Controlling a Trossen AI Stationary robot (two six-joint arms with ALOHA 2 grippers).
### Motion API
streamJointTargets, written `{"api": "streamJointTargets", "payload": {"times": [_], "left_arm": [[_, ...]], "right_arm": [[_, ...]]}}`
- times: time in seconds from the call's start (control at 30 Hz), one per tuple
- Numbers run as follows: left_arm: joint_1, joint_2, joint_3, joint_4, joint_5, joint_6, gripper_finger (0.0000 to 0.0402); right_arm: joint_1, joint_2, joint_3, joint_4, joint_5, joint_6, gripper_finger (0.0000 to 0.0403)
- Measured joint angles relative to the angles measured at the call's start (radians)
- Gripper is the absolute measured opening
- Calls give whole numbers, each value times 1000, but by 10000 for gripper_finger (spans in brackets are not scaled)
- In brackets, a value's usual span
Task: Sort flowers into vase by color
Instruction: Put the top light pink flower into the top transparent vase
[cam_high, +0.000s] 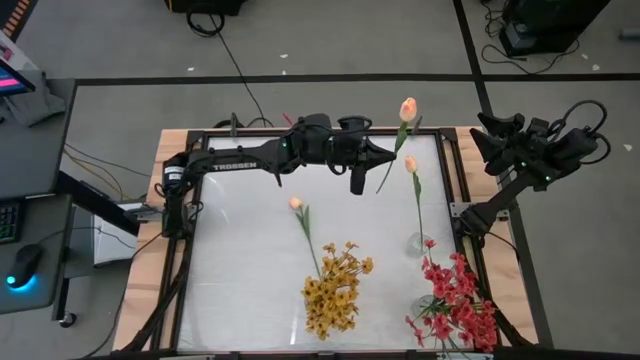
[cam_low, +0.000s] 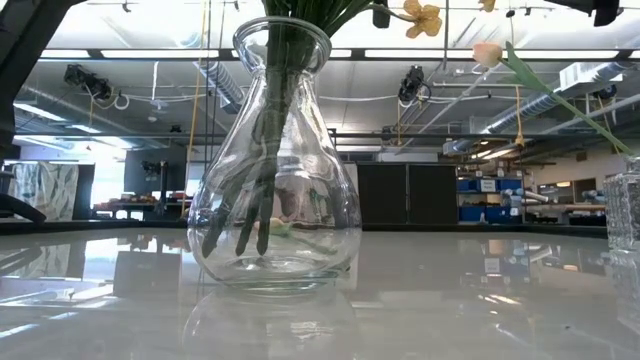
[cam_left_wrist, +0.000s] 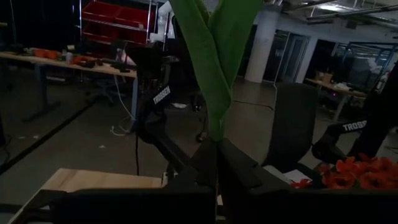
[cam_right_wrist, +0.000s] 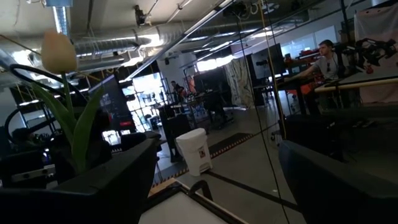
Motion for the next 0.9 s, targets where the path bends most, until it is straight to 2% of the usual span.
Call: {"api": "streamJointTargets", "payload": {"times": [0.3, 0.6, 0.77, 0.9], "left_arm": [[0, 0, 0, -4, 0, -1, 9], [0, 0, 0, -4, 0, 0, 9], [0, 0, 0, -5, 0, 0, 9], [0, 0, 0, -7, 0, 0, 9]], "right_arm": [[0, 0, 0, 1, -3, 0, 346], [1, 1, 0, 40, -57, 28, 346], [29, 57, 0, 106, -89, -15, 344], [64, 139, 26, 112, -71, -38, 336]]}}
